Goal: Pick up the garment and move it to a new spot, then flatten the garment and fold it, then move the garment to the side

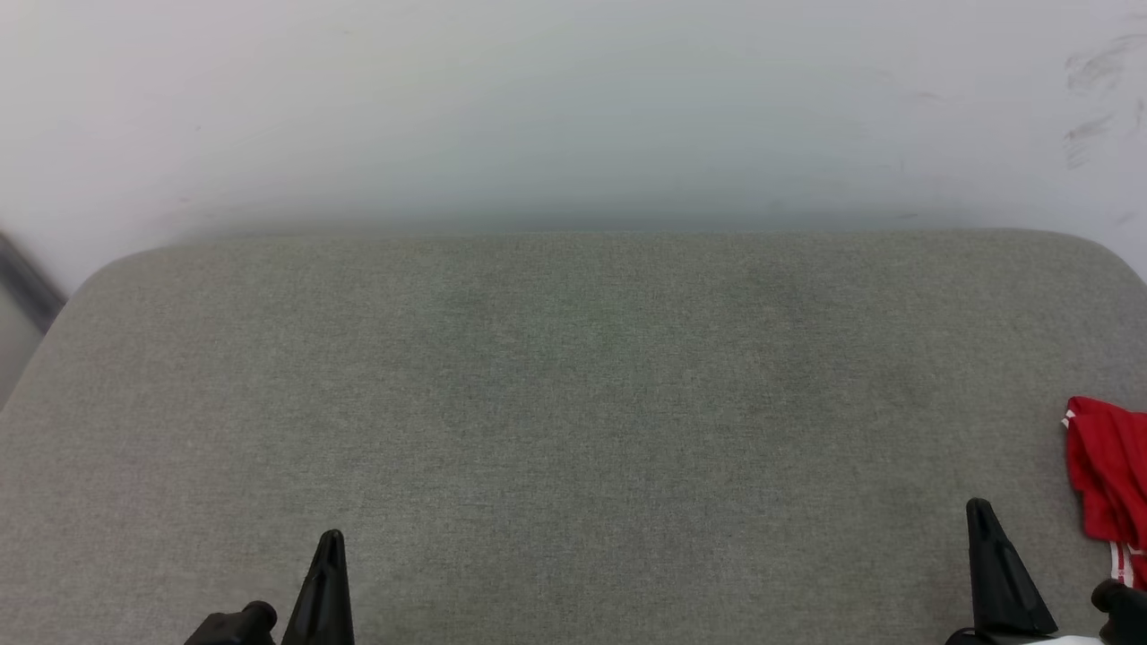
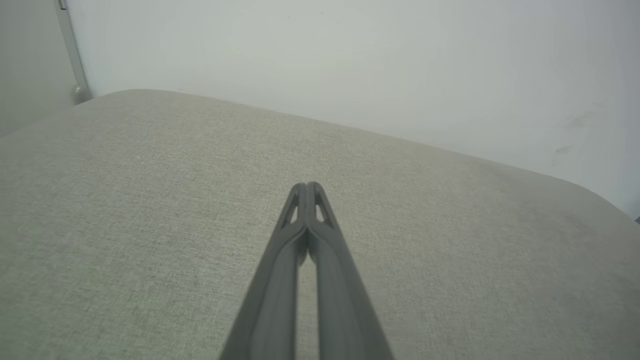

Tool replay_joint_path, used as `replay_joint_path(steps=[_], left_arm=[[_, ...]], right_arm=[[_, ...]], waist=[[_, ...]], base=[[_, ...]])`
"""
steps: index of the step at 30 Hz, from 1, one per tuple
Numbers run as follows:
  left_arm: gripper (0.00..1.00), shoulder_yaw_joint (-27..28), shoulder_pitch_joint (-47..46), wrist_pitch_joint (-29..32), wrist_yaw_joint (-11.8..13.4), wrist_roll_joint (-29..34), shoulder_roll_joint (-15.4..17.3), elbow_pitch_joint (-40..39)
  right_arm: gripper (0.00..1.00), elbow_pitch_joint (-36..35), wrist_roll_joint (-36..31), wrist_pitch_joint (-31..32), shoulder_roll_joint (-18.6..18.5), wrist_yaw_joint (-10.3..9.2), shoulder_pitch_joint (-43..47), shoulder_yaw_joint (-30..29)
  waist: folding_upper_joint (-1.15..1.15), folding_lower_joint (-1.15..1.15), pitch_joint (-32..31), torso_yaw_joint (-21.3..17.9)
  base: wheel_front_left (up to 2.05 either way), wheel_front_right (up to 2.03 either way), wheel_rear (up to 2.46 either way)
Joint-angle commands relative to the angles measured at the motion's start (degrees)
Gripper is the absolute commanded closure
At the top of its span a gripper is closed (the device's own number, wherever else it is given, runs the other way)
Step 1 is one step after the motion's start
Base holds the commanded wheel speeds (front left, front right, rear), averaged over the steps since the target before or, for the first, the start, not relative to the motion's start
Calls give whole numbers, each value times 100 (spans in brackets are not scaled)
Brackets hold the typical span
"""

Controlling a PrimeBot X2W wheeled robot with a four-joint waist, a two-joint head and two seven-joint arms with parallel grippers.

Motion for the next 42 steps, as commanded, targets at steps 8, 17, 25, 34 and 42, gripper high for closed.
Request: replay_joint_path(steps=[8, 17, 25, 34, 42], left_arm=[[100, 61, -357, 186, -131, -1061, 86, 95], [100, 104, -543, 357, -230, -1977, 120, 241], [100, 151, -689, 502, -309, -2713, 141, 335], [100, 210, -838, 660, -389, -3462, 157, 430], [100, 259, -959, 795, -456, -4066, 164, 513]], right_arm=[[100, 58, 1003, 194, -77, -1, -338, 26], [100, 179, 1852, 381, -101, -1, -508, 39], [100, 276, 2534, 537, -115, -1, -645, 42], [100, 382, 3232, 702, -124, -2, -785, 40], [100, 463, 3795, 844, -130, -2, -904, 33]], waist=[[0, 0, 15, 2], [0, 0, 31, 3], [0, 0, 46, 5], [0, 0, 62, 6], [0, 0, 77, 8]], base=[[0, 0, 0], [0, 0, 0], [0, 0, 0], [0, 0, 0], [0, 0, 0]])
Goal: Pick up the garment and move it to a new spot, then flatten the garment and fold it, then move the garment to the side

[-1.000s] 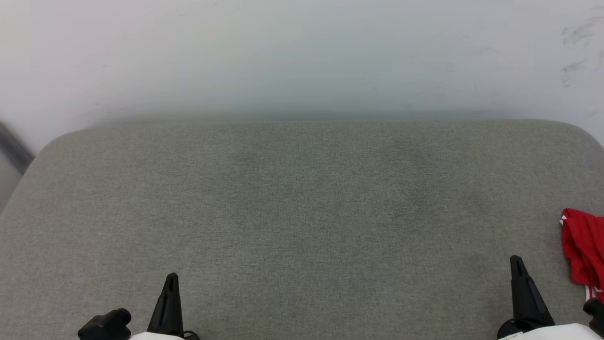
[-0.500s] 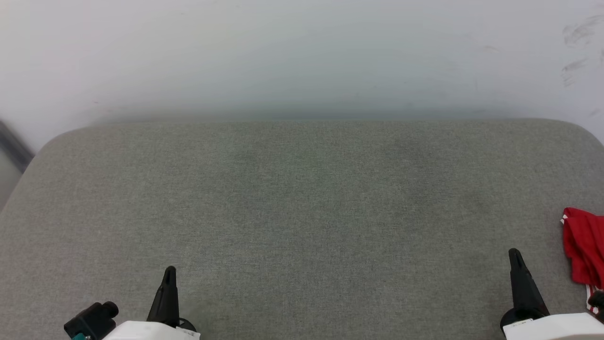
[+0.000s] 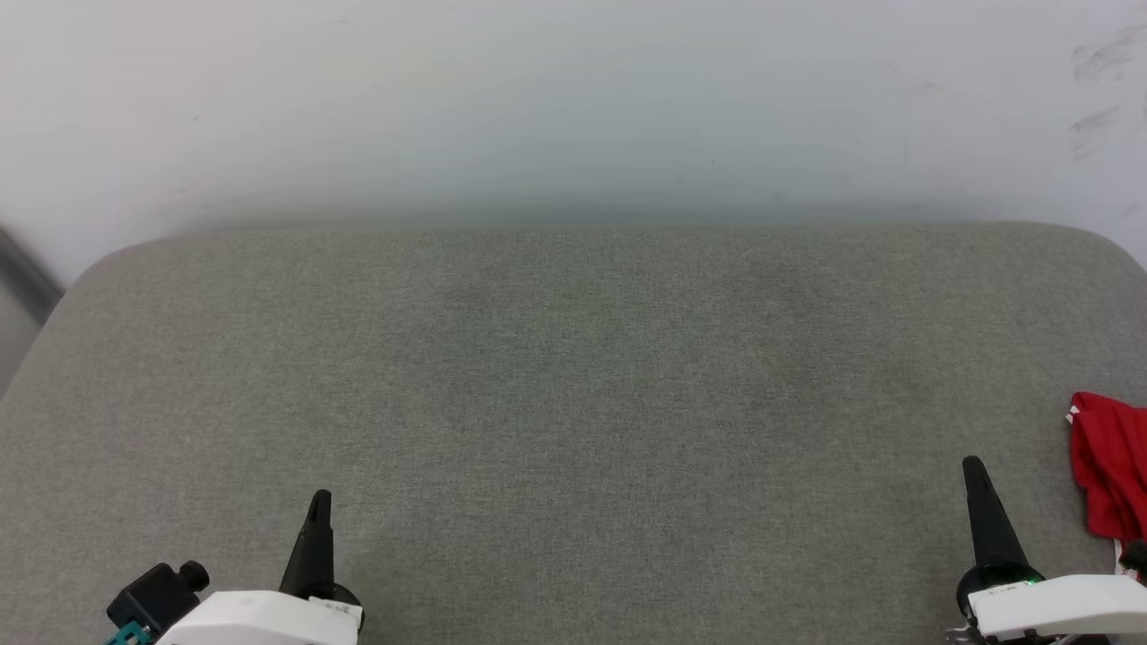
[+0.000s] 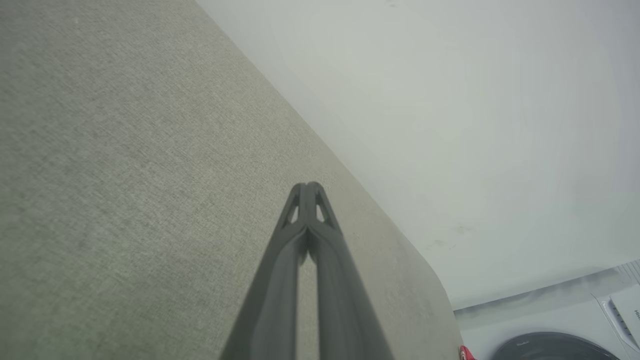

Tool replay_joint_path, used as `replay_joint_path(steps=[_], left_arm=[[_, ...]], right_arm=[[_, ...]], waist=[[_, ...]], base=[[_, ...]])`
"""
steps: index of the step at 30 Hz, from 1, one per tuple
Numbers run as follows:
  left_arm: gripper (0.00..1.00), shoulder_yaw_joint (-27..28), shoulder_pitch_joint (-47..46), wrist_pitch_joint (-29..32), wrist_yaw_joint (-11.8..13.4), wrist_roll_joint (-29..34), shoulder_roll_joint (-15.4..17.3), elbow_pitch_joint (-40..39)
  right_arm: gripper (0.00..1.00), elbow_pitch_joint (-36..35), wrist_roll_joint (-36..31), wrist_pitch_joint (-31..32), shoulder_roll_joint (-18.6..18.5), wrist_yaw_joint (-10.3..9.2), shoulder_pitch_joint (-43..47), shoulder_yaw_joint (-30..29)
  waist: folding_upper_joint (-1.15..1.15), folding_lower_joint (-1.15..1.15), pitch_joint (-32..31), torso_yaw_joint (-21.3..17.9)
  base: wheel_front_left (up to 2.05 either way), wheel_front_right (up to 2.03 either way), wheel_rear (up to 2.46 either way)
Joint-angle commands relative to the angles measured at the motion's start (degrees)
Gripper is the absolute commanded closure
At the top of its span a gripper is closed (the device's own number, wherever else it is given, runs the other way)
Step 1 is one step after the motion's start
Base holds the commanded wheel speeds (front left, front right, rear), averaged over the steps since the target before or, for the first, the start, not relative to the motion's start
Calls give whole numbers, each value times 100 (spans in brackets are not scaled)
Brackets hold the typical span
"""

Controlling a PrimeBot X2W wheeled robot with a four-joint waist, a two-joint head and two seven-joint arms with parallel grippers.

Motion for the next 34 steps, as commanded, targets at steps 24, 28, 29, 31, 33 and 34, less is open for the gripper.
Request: replay_joint_path(steps=[24, 28, 29, 31, 33, 34], left_arm=[[100, 184, -466, 384, -211, -1625, 28, 186], [100, 209, -509, 440, -228, -1849, 25, 220], [100, 214, -515, 457, -236, -1905, 24, 228], [100, 226, -539, 485, -251, -2015, 23, 246], [100, 240, -570, 514, -257, -2120, 21, 260], [100, 247, -583, 526, -260, -2173, 20, 268]], right_arm=[[100, 187, 1528, 394, -54, 0, -427, -40], [100, 219, 1740, 452, -51, 0, -478, -47], [100, 228, 1793, 466, -51, 0, -489, -49], [100, 244, 1892, 495, -49, 0, -512, -53], [100, 261, 1992, 523, -47, -1, -531, -57], [100, 270, 2044, 541, -46, -1, -536, -59]], waist=[[0, 0, 44, 4], [0, 0, 51, 5], [0, 0, 53, 5], [0, 0, 56, 5], [0, 0, 60, 6], [0, 0, 62, 6]], base=[[0, 0, 0], [0, 0, 0], [0, 0, 0], [0, 0, 0], [0, 0, 0], [0, 0, 0]])
